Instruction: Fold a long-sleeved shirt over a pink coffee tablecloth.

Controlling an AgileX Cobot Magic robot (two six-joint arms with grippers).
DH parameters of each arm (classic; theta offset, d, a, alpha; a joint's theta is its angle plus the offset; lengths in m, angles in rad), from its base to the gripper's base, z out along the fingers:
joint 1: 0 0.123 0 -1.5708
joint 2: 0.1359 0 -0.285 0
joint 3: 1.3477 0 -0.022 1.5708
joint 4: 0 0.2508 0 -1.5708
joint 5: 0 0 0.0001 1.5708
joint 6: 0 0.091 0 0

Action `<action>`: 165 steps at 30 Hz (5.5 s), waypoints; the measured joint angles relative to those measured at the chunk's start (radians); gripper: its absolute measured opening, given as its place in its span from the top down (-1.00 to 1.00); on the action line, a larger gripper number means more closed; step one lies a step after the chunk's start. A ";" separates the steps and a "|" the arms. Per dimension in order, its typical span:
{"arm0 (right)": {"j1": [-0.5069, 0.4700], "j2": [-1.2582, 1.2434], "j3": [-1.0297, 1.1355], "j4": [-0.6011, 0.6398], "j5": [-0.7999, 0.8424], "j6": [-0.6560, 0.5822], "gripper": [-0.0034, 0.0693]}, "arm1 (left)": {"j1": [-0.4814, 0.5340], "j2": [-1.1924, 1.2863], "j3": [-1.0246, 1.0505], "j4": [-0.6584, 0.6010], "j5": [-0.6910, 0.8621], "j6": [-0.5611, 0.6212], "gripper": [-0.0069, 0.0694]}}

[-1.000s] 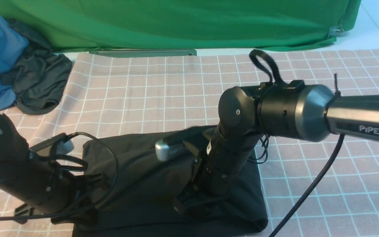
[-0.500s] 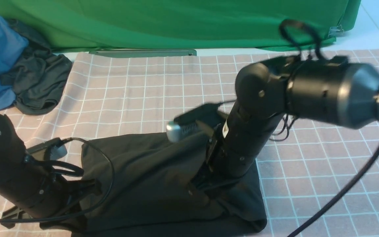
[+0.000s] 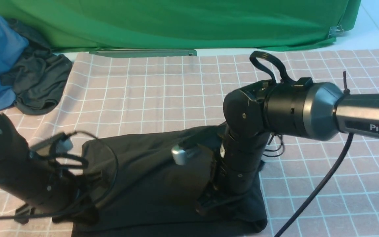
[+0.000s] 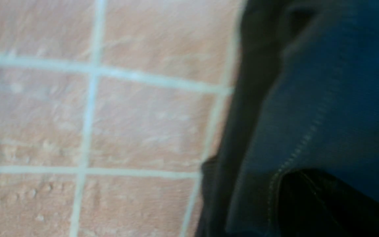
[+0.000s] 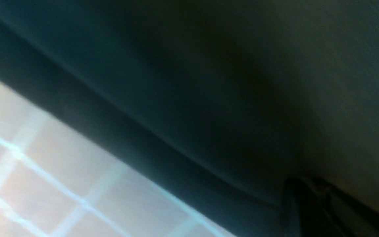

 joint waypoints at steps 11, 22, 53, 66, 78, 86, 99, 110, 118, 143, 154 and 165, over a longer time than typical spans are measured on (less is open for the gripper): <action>-0.003 -0.101 0.023 -0.057 0.053 0.037 0.77 | 0.000 -0.032 -0.051 0.029 0.057 -0.016 0.77; -0.160 -0.148 -0.040 0.176 -0.066 -0.113 0.81 | 0.000 -0.056 -0.248 -0.076 0.052 0.036 0.77; -0.366 -0.214 -0.111 0.029 -0.016 -0.040 0.55 | -0.070 0.045 -0.277 0.089 -0.078 -0.043 0.77; -0.400 -0.018 -0.150 0.081 -0.151 -0.116 -0.46 | -0.068 0.043 -0.294 0.043 -0.061 -0.031 0.77; -0.400 0.162 -0.272 0.200 -0.131 -0.263 0.51 | -0.069 0.043 -0.294 0.043 0.010 -0.031 0.76; -0.459 0.162 -0.366 0.190 -0.045 -0.279 0.68 | -0.069 0.043 -0.295 0.043 0.040 -0.031 0.76; -0.624 0.162 -0.406 0.151 -0.079 -0.259 0.58 | -0.069 0.041 -0.295 0.043 0.062 -0.031 0.76; -0.655 0.024 -0.419 0.065 0.202 -0.233 0.10 | -0.150 0.041 -0.343 0.018 0.083 -0.066 0.76; -0.655 -0.269 -0.139 0.063 0.188 -0.258 0.62 | -0.312 0.070 -0.377 0.133 0.009 -0.174 0.65; -0.655 -0.418 0.015 0.090 0.196 -0.259 0.48 | -0.322 0.255 -0.379 0.120 -0.094 -0.021 0.41; -0.655 -0.422 0.091 0.091 0.219 -0.269 0.39 | -0.322 0.209 -0.481 0.199 0.044 -0.008 0.76; -0.526 -0.423 0.362 0.089 -0.048 -0.344 -0.13 | -0.322 0.189 -0.498 0.262 0.096 -0.074 0.76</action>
